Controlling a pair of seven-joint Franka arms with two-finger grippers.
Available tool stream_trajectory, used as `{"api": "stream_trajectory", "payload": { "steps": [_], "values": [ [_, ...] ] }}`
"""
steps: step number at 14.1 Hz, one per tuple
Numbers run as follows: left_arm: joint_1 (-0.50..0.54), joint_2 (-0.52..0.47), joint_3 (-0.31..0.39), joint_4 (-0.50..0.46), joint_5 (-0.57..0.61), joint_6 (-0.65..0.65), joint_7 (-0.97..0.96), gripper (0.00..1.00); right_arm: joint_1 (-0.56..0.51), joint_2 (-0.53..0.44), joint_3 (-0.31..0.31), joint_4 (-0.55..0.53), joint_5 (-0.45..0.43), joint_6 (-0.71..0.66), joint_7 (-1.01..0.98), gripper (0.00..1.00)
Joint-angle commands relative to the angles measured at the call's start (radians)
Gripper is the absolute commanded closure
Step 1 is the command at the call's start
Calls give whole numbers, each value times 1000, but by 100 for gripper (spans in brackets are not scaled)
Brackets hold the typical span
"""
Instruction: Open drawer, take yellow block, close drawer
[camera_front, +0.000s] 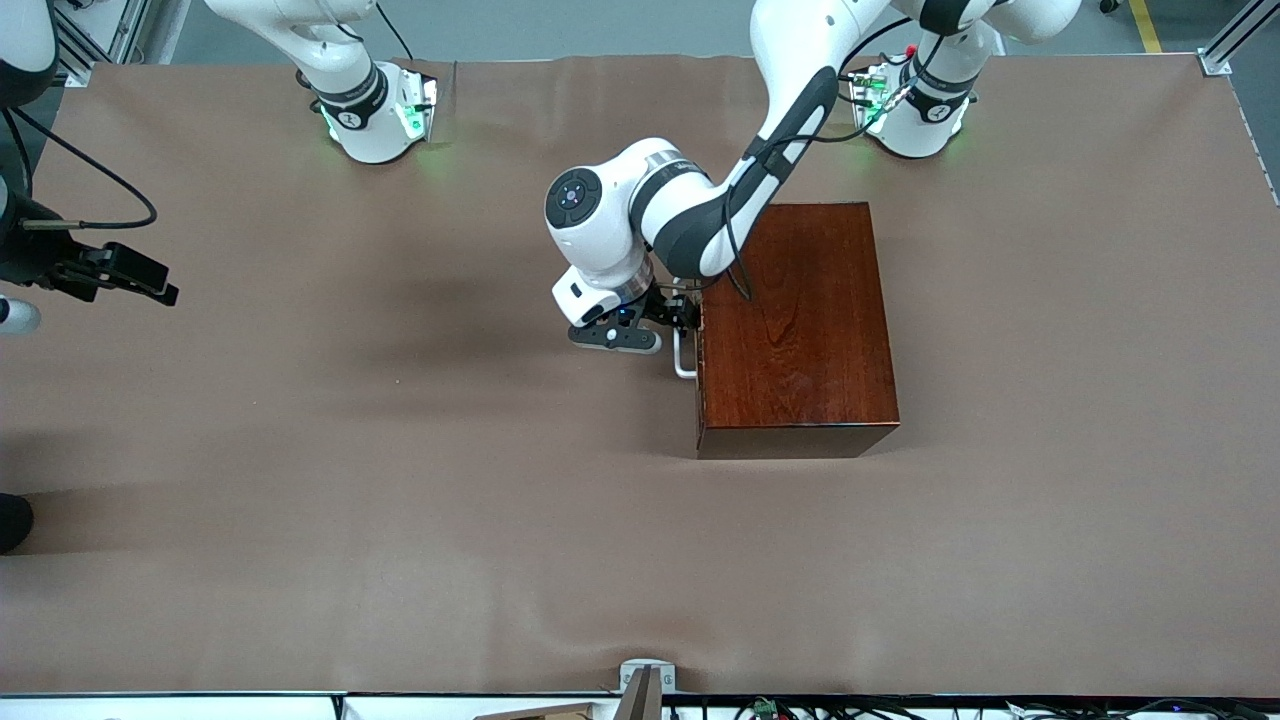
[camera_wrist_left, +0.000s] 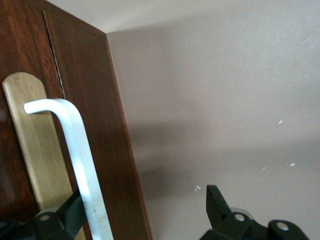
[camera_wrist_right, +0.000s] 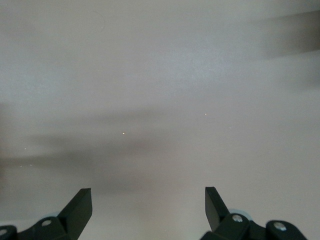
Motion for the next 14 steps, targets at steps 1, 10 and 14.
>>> {"api": "stream_trajectory", "payload": {
  "steps": [1,10,14],
  "values": [
    [-8,15,-8,28,9,88,-59,0,-25,21,18,29,1,-5,1,0],
    [-13,12,-30,31,3,138,-102,0,-16,75,18,69,10,-5,2,0],
    [-13,15,-30,31,-32,164,-108,0,-16,79,18,69,10,-5,2,0]
  ]
}}
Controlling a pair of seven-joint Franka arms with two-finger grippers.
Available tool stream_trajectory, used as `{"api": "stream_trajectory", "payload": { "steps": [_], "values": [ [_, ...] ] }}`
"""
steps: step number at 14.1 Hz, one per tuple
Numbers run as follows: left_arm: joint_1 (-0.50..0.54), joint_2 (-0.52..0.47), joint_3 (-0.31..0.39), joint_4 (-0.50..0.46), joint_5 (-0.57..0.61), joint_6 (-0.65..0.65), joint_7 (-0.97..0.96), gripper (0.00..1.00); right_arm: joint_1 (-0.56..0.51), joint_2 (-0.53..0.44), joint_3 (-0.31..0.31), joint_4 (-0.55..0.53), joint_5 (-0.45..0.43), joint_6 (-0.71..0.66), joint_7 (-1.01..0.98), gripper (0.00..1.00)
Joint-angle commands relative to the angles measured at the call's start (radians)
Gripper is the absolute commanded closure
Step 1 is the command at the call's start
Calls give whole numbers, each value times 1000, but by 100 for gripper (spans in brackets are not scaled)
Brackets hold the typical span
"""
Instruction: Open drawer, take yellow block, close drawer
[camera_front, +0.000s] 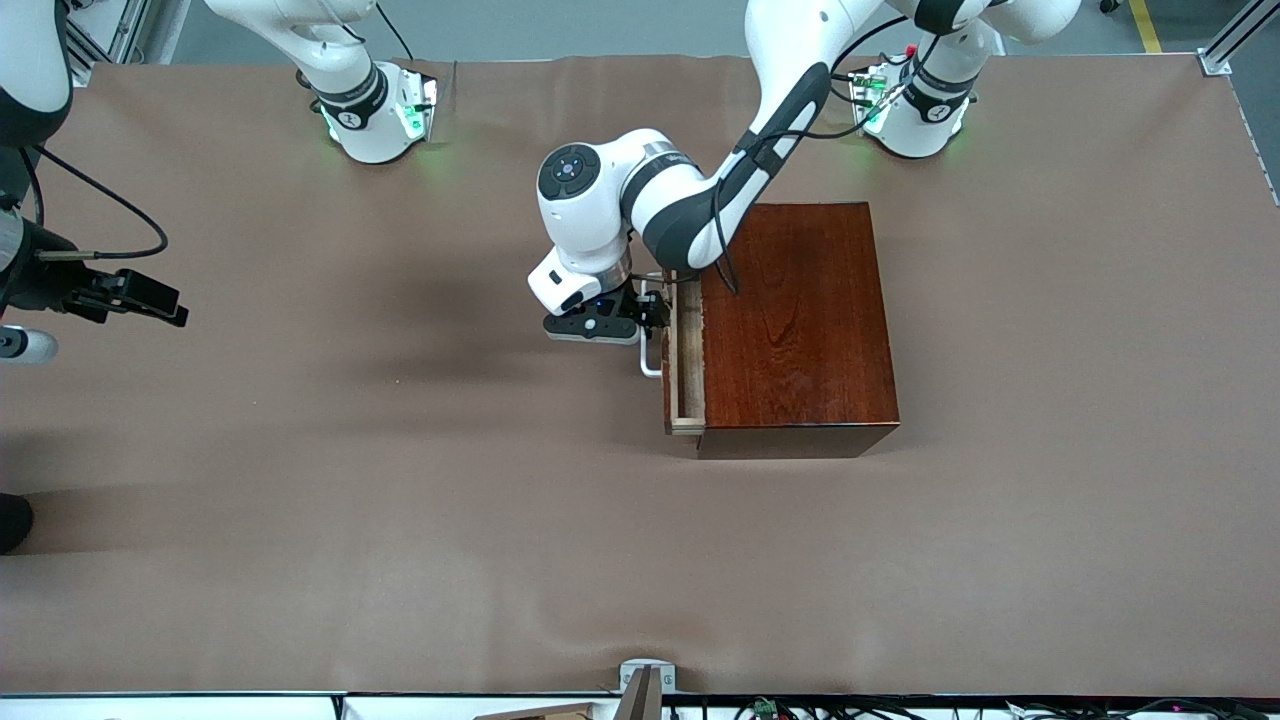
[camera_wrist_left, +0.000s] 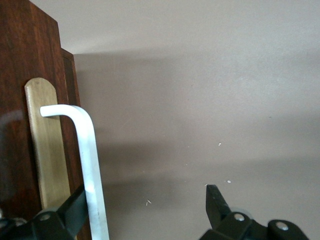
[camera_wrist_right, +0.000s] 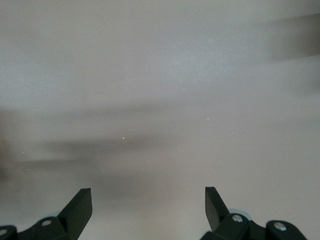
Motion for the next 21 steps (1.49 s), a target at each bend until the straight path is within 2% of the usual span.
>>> {"api": "stream_trajectory", "payload": {
  "steps": [1,8,21],
  "values": [
    [-7,15,-4,27,-28,26,-25,0,-16,16,13,27,9,-12,2,0],
    [-5,22,-2,27,-87,62,-82,0,-16,16,13,27,9,-12,1,0],
    [-35,38,-13,28,-90,166,-72,0,-13,16,13,27,8,-14,1,0]
  ]
}}
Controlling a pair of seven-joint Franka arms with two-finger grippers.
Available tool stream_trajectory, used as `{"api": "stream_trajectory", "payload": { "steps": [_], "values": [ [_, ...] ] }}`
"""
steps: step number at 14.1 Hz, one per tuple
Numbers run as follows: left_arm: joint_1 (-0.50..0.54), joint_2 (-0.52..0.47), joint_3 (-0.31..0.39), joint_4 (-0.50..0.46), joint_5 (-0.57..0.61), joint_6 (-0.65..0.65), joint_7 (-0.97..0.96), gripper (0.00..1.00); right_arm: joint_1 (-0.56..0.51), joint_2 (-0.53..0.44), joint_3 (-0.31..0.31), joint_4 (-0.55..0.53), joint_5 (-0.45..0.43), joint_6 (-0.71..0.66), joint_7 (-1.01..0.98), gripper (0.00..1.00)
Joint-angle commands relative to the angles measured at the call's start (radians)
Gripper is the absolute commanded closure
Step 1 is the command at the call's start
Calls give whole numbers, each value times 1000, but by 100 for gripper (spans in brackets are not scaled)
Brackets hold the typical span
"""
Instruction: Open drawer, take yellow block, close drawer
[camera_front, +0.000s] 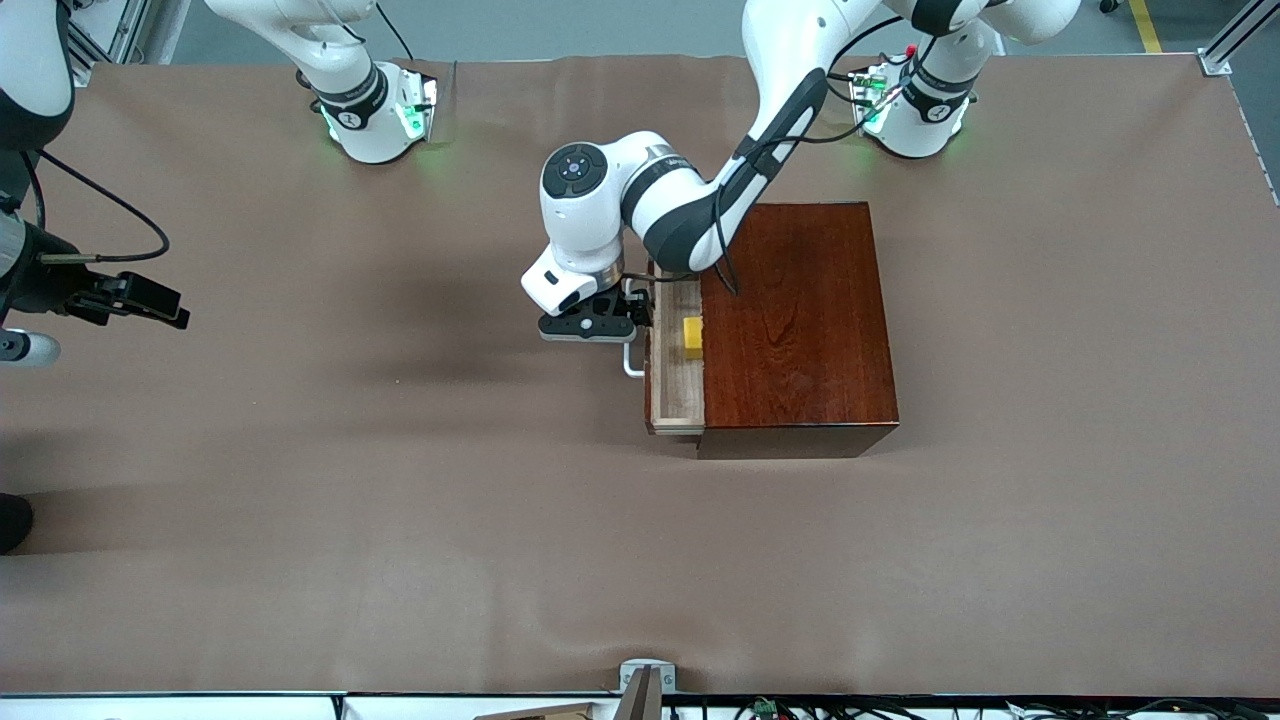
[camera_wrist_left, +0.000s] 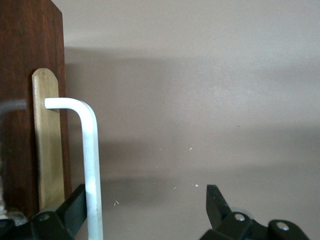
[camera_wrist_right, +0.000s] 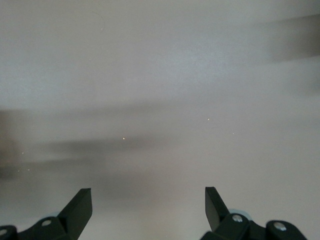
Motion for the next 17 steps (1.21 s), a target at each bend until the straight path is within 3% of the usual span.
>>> {"api": "stream_trajectory", "payload": {
  "steps": [1,17],
  "values": [
    [-24,29,-21,30,-26,83,-12,0,-13,9,11,22,8,-13,1,0],
    [-34,59,-68,47,-29,218,-21,0,-16,11,11,22,8,-12,1,0]
  ]
}}
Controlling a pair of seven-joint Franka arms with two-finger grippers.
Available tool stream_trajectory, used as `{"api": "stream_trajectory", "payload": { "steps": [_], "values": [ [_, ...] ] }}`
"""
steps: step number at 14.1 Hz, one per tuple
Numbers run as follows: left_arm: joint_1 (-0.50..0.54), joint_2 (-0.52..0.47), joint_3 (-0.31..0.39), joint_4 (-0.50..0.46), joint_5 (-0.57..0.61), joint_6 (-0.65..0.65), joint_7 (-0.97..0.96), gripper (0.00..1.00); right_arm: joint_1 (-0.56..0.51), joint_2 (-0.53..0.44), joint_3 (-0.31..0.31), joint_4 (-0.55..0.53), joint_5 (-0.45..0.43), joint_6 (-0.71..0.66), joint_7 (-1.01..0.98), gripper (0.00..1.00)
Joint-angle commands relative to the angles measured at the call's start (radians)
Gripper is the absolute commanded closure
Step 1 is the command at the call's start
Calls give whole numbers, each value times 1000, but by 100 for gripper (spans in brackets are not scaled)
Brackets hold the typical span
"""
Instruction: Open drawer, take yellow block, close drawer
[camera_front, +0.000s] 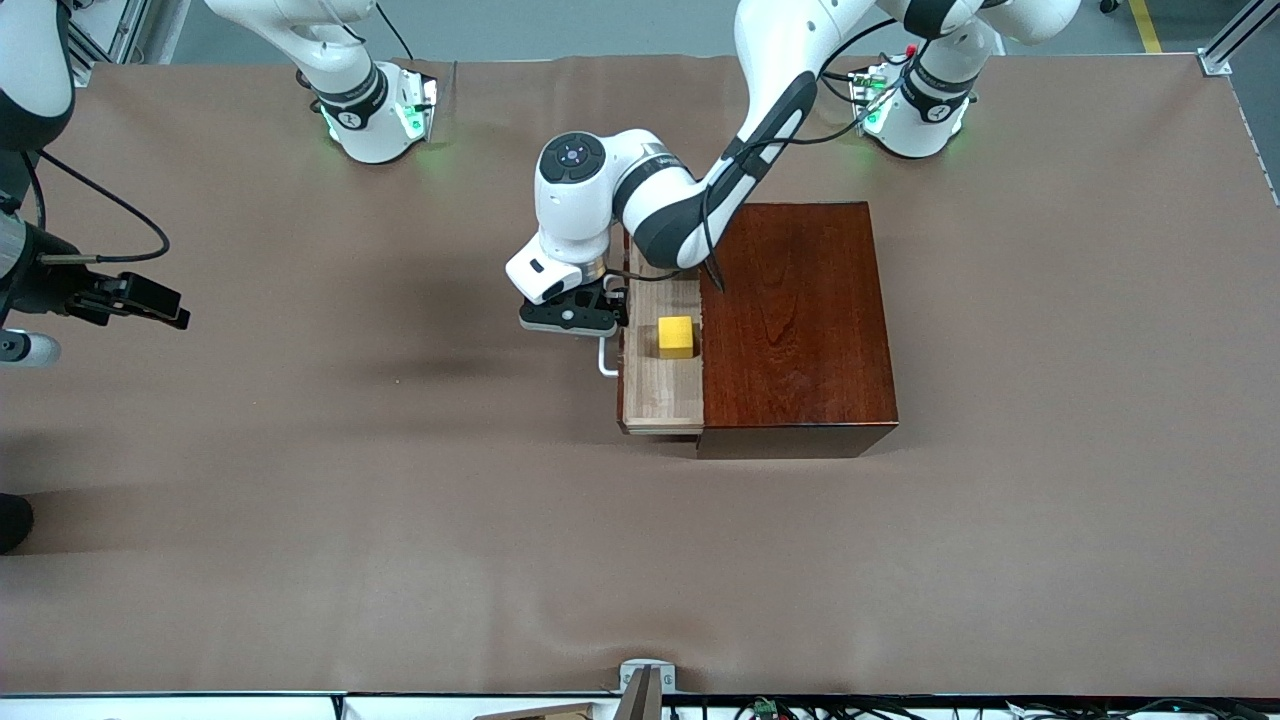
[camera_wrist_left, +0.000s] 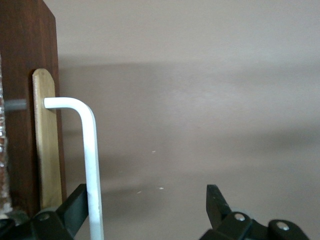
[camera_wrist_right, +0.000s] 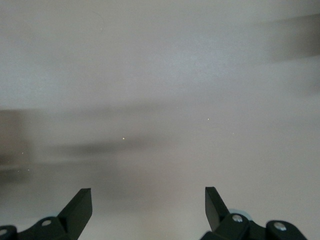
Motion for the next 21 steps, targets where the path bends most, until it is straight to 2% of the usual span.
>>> {"api": "stream_trajectory", "payload": {
  "steps": [1,5,14,18,21],
  "values": [
    [-32,42,-39,63,-34,90,-29,0,-14,11,13,22,8,-12,2,0],
    [-38,36,-40,70,-40,99,-57,0,-16,14,13,22,9,-12,2,0],
    [-18,-21,-36,70,-64,-26,-72,0,-8,27,14,22,11,-4,5,0],
    [-12,-88,-30,70,-125,-89,-74,0,21,53,16,22,13,11,7,0],
    [31,-160,-30,70,-173,-186,-72,0,58,96,16,24,9,14,7,0]
  ]
}}
